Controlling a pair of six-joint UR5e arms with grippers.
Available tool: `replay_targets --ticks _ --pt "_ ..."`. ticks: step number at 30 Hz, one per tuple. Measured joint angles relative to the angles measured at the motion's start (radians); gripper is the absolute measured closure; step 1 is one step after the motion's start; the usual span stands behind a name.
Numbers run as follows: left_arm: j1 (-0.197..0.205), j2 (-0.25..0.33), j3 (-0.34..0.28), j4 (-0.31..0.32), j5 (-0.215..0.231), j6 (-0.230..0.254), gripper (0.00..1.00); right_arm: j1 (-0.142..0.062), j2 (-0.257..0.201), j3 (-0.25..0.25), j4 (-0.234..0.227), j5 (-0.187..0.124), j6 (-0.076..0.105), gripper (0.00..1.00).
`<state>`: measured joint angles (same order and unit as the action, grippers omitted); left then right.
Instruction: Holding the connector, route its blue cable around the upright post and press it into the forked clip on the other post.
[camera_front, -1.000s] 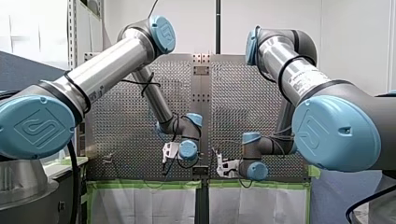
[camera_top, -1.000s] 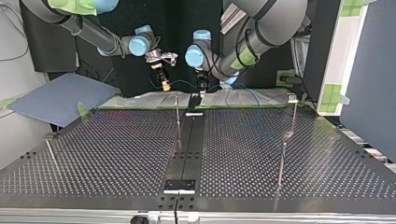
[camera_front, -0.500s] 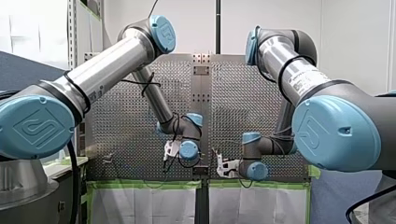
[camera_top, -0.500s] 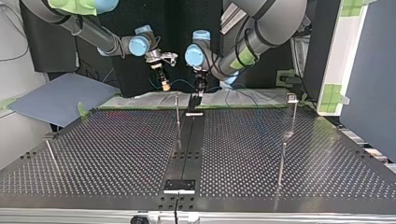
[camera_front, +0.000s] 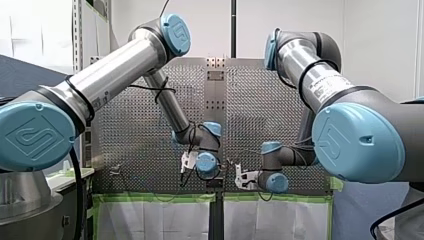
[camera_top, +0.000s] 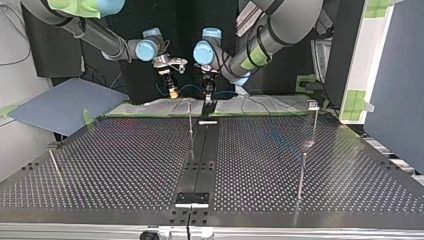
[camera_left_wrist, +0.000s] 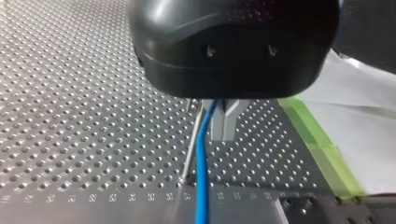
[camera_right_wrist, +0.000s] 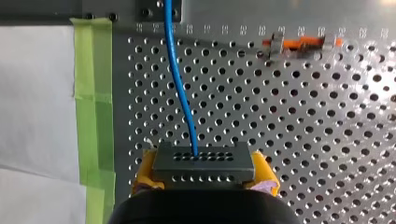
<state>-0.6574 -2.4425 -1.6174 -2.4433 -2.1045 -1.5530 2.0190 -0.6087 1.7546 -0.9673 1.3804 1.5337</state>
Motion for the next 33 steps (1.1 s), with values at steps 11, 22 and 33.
replay_targets --ticks 11,22,33 --pt "-0.002 -0.018 -0.027 0.060 0.013 -0.068 1.00 -0.023 -0.004 0.000 0.001 0.008 -0.010 1.00" --pt "0.005 -0.028 -0.021 0.077 0.042 -0.087 1.00 -0.042 -0.051 0.000 0.010 0.008 -0.008 1.00" --pt "0.010 -0.028 -0.019 0.081 0.056 -0.096 1.00 -0.055 -0.058 0.000 0.013 0.008 -0.001 1.00"
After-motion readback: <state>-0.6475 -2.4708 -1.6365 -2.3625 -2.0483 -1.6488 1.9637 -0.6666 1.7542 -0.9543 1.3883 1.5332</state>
